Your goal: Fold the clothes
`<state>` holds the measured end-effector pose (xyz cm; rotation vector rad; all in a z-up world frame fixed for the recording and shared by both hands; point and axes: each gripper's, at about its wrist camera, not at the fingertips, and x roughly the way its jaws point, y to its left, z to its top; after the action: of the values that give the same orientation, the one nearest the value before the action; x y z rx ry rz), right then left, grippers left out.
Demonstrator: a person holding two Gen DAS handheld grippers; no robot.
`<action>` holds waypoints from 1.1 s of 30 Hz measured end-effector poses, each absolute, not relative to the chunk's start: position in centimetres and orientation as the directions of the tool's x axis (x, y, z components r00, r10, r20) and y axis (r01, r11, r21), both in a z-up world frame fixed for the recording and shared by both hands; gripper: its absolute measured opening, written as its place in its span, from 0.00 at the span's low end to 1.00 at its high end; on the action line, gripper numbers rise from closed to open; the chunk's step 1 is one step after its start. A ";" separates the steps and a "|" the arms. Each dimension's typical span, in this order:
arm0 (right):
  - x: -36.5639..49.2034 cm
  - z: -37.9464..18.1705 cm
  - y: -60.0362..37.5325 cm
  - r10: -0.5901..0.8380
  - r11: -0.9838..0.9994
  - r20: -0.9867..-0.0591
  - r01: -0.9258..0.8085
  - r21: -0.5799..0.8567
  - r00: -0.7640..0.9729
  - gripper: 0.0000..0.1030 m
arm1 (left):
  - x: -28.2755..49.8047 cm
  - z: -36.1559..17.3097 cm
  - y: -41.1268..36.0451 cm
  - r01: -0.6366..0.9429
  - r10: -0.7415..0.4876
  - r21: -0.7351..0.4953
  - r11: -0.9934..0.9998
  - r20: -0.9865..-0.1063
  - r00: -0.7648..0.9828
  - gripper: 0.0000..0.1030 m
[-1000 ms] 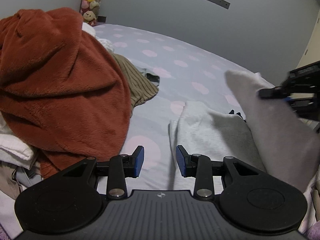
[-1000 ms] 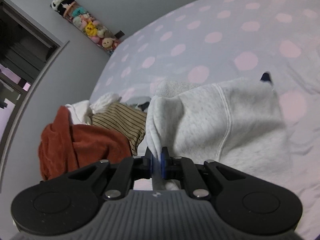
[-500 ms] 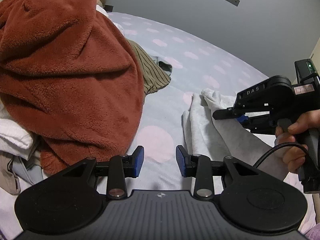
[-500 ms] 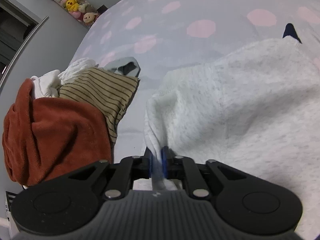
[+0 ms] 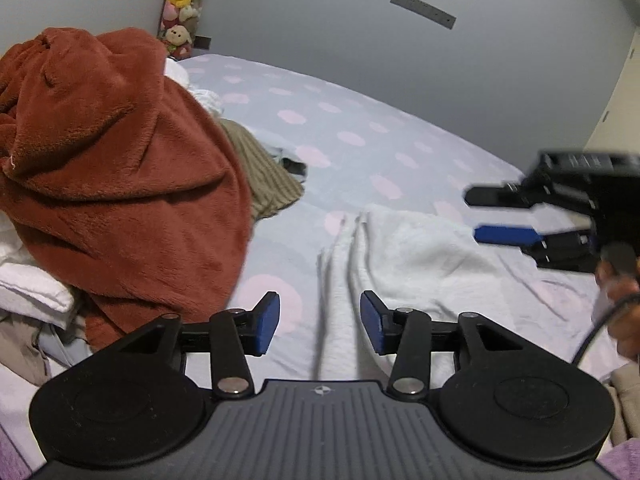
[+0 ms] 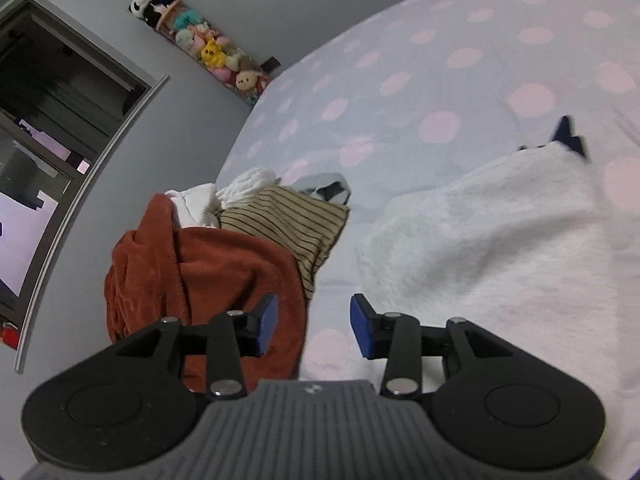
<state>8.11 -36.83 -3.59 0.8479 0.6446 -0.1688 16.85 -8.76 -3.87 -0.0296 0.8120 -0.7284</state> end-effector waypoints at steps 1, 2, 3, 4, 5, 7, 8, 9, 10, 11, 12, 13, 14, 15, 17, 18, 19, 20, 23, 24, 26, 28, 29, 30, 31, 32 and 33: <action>7.0 -3.5 -36.9 0.096 0.668 -0.594 0.390 0.633 0.799 0.43 | 16.6 -3.8 -8.9 0.585 -0.609 -0.298 0.755 -0.649 0.455 0.44; 5.9 -3.7 -37.0 0.082 0.674 -0.597 0.397 0.623 0.798 0.44 | 16.2 -3.7 -9.1 0.589 -0.615 -0.303 0.749 -0.649 0.448 0.46; 4.8 -3.8 -37.0 0.069 0.679 -0.601 0.404 0.613 0.796 0.44 | 15.9 -3.6 -9.3 0.593 -0.623 -0.312 0.742 -0.647 0.440 0.47; 3.6 -4.1 -37.2 0.059 0.681 -0.605 0.411 0.606 0.794 0.44 | 15.6 -3.6 -9.5 0.596 -0.634 -0.325 0.734 -0.644 0.429 0.47; 2.5 -4.4 -37.3 0.049 0.683 -0.610 0.419 0.598 0.791 0.45 | 15.3 -3.6 -9.6 0.598 -0.648 -0.345 0.724 -0.639 0.415 0.50; 0.0 -5.2 -37.3 0.027 0.692 -0.622 0.434 0.577 0.782 0.46 | 14.8 -3.7 -9.8 0.598 -0.678 -0.391 0.700 -0.628 0.382 0.55; -1.1 -5.6 -37.2 0.013 0.700 -0.629 0.443 0.561 0.777 0.46 | 14.5 -3.8 -9.9 0.597 -0.688 -0.408 0.691 -0.626 0.368 0.57; -2.2 -5.9 -37.1 -0.002 0.708 -0.636 0.451 0.544 0.772 0.47 | 14.3 -4.0 -10.2 0.596 -0.693 -0.419 0.685 -0.628 0.354 0.59; -3.1 -6.3 -37.0 -0.017 0.718 -0.643 0.457 0.525 0.766 0.47 | 14.2 -4.3 -10.5 0.596 -0.692 -0.424 0.682 -0.636 0.341 0.59; -4.1 -6.6 -36.8 -0.033 0.727 -0.650 0.464 0.505 0.759 0.47 | 14.0 -4.6 -10.9 0.595 -0.690 -0.426 0.682 -0.644 0.330 0.60; -5.3 -7.1 -36.6 -0.051 0.737 -0.659 0.474 0.482 0.750 0.48 | 13.9 -4.9 -11.3 0.595 -0.686 -0.425 0.682 -0.653 0.319 0.60; -6.2 -7.5 -36.3 -0.063 0.744 -0.669 0.482 0.463 0.741 0.50 | 13.9 -5.3 -11.7 0.597 -0.685 -0.427 0.679 -0.660 0.308 0.60; -7.0 -8.0 -36.2 -0.071 0.750 -0.678 0.487 0.447 0.731 0.51 | 13.9 -5.7 -12.1 0.599 -0.686 -0.430 0.675 -0.664 0.298 0.60; -7.7 -8.5 -35.9 -0.076 0.760 -0.690 0.490 0.427 0.720 0.52 | 13.9 -6.0 -12.5 0.602 -0.684 -0.426 0.675 -0.667 0.294 0.60; -8.8 -9.6 -35.3 -0.091 0.783 -0.715 0.493 0.379 0.694 0.55 | 13.9 -6.4 -13.4 0.609 -0.671 -0.403 0.683 -0.677 0.304 0.59; -9.2 -10.2 -34.9 -0.100 0.794 -0.727 0.494 0.353 0.679 0.57 | 14.0 -6.5 -13.8 0.613 -0.660 -0.387 0.688 -0.686 0.307 0.53; -9.5 -10.7 -34.6 -0.108 0.805 -0.739 0.494 0.327 0.665 0.58 | 14.2 -6.6 -14.3 0.617 -0.650 -0.373 0.692 -0.694 0.310 0.46; -9.8 -11.2 -34.4 -0.112 0.814 -0.750 0.493 0.307 0.652 0.58 | 14.3 -6.7 -14.6 0.623 -0.644 -0.362 0.693 -0.700 0.310 0.30; -9.9 -12.7 -33.9 -0.102 0.823 -0.773 0.489 0.287 0.626 0.59 | 14.4 -6.1 -15.2 0.645 -0.647 -0.342 0.684 -0.693 0.318 0.13; -9.9 -13.0 -33.8 -0.098 0.822 -0.774 0.489 0.291 0.626 0.59 | 14.2 -5.5 -15.2 0.652 -0.658 -0.343 0.676 -0.680 0.323 0.12; -9.8 -13.6 -33.7 -0.097 0.823 -0.774 0.488 0.291 0.625 0.59 | 13.4 -3.9 -14.9 0.668 -0.693 -0.356 0.653 -0.637 0.338 0.11; -9.1 -13.8 -33.7 -0.105 0.826 -0.773 0.488 0.282 0.625 0.59 | 12.8 -2.6 -14.4 0.674 -0.728 -0.386 0.630 -0.596 0.339 0.11; -8.7 -14.0 -33.7 -0.109 0.826 -0.771 0.488 0.282 0.628 0.59 | 12.5 -1.9 -14.1 0.677 -0.745 -0.400 0.617 -0.575 0.339 0.11; -8.3 -14.2 -33.7 -0.109 0.826 -0.770 0.489 0.282 0.628 0.59 | 12.3 -1.4 -13.8 0.680 -0.755 -0.407 0.610 -0.559 0.343 0.10; -8.0 -14.4 -33.6 -0.112 0.824 -0.770 0.491 0.281 0.628 0.57 | 12.2 -1.3 -13.5 0.681 -0.753 -0.399 0.613 -0.555 0.353 0.10; -7.7 -14.6 -33.7 -0.126 0.817 -0.773 0.507 0.275 0.622 0.54 | 12.1 -1.2 -13.2 0.682 -0.749 -0.390 0.619 -0.553 0.365 0.10; -7.6 -14.8 -33.8 -0.153 0.805 -0.775 0.532 0.262 0.613 0.38 | 12.2 -1.4 -12.9 0.678 -0.739 -0.377 0.631 -0.557 0.379 0.10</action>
<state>-7.58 -33.85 -14.84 0.5053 0.8230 -0.4153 12.21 -12.87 -1.40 -0.0906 0.7594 -0.9069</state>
